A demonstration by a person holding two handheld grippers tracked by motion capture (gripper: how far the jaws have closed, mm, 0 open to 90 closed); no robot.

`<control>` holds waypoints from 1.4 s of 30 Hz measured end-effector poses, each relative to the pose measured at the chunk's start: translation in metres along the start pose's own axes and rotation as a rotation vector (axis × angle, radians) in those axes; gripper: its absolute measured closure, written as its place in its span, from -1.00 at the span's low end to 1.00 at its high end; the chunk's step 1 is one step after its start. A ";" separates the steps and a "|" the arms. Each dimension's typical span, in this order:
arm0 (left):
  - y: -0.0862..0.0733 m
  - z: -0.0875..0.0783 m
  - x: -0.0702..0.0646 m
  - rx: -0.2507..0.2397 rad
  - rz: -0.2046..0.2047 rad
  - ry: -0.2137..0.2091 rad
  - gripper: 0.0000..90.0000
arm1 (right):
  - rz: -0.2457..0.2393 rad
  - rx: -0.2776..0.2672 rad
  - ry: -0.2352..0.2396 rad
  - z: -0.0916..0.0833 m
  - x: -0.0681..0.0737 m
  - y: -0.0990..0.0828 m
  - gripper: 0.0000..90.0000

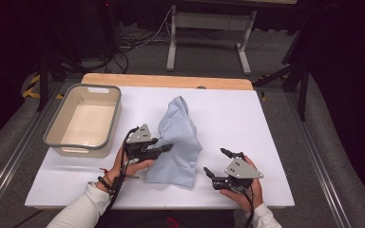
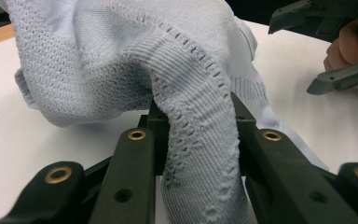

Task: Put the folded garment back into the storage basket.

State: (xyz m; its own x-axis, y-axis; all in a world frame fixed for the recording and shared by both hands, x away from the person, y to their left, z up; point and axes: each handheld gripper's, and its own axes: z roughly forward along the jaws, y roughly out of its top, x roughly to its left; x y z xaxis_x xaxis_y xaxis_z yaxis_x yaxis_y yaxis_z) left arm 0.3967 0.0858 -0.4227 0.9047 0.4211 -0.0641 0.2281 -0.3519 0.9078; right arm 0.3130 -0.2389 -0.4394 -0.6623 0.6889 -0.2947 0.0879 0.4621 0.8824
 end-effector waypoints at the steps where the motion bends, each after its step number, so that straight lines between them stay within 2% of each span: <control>1: 0.000 0.000 -0.001 0.000 0.002 0.001 0.57 | 0.004 -0.002 0.004 0.001 -0.001 0.001 -0.62; 3: 0.001 0.000 -0.001 -0.001 0.007 0.001 0.57 | 0.016 -0.014 0.007 0.002 -0.004 0.007 -0.60; 7: 0.002 -0.002 -0.004 0.008 0.032 0.005 0.57 | 0.088 -0.032 0.047 0.009 -0.014 0.020 -0.60; 8: 0.002 -0.002 -0.004 0.008 0.032 0.005 0.57 | 0.088 -0.032 0.047 0.009 -0.014 0.020 -0.60; 9: 0.003 -0.003 -0.006 0.012 0.051 0.009 0.57 | 0.107 -0.031 0.063 0.012 -0.016 0.023 -0.60; 10: 0.004 -0.005 -0.008 0.015 0.069 0.010 0.57 | 0.151 -0.041 0.113 0.019 -0.022 0.032 -0.61; 14: 0.005 -0.011 -0.012 0.013 0.100 0.005 0.57 | 0.204 -0.061 0.196 0.032 -0.027 0.049 -0.66; 19: 0.002 -0.022 -0.018 -0.003 0.150 -0.016 0.57 | 0.214 -0.032 0.301 0.055 -0.025 0.067 -0.76; 22: 0.001 -0.028 -0.022 0.000 0.178 -0.011 0.57 | 0.241 0.015 0.372 0.070 -0.024 0.070 -0.89; 24: 0.000 -0.032 -0.022 -0.001 0.190 -0.010 0.57 | 0.259 0.032 0.409 0.078 -0.024 0.071 -0.91; 26: -0.002 -0.036 -0.022 -0.006 0.201 -0.013 0.57 | 0.278 0.055 0.467 0.086 -0.023 0.071 -0.92; 28: -0.002 -0.037 -0.023 -0.009 0.209 -0.015 0.57 | 0.295 0.060 0.502 0.092 -0.021 0.071 -0.91; 29: -0.002 -0.039 -0.022 -0.007 0.209 -0.016 0.57 | 0.295 0.060 0.502 0.092 -0.021 0.071 -0.91; 30: -0.003 -0.040 -0.023 -0.006 0.212 -0.014 0.57 | 0.298 0.054 0.557 0.097 -0.019 0.072 -0.74; 32: -0.003 -0.042 -0.021 -0.002 0.204 -0.002 0.57 | 0.285 0.033 0.588 0.097 -0.017 0.074 -0.55; 35: -0.003 -0.045 -0.018 -0.001 0.189 0.016 0.56 | 0.253 0.002 0.593 0.094 -0.015 0.078 -0.18; 38: -0.003 -0.047 -0.013 -0.010 0.173 0.018 0.56 | 0.257 -0.039 0.597 0.088 -0.016 0.080 0.12; 42: -0.002 -0.048 -0.012 -0.013 0.165 0.020 0.55 | 0.255 -0.074 0.585 0.085 -0.016 0.082 0.30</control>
State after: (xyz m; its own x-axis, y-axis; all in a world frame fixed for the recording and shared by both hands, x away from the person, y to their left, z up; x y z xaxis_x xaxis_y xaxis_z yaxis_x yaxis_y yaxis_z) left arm 0.3678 0.1217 -0.4033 0.9221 0.3752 0.0947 0.0719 -0.4067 0.9107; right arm 0.3944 -0.1644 -0.3930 -0.9258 0.3434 0.1579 0.2583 0.2698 0.9276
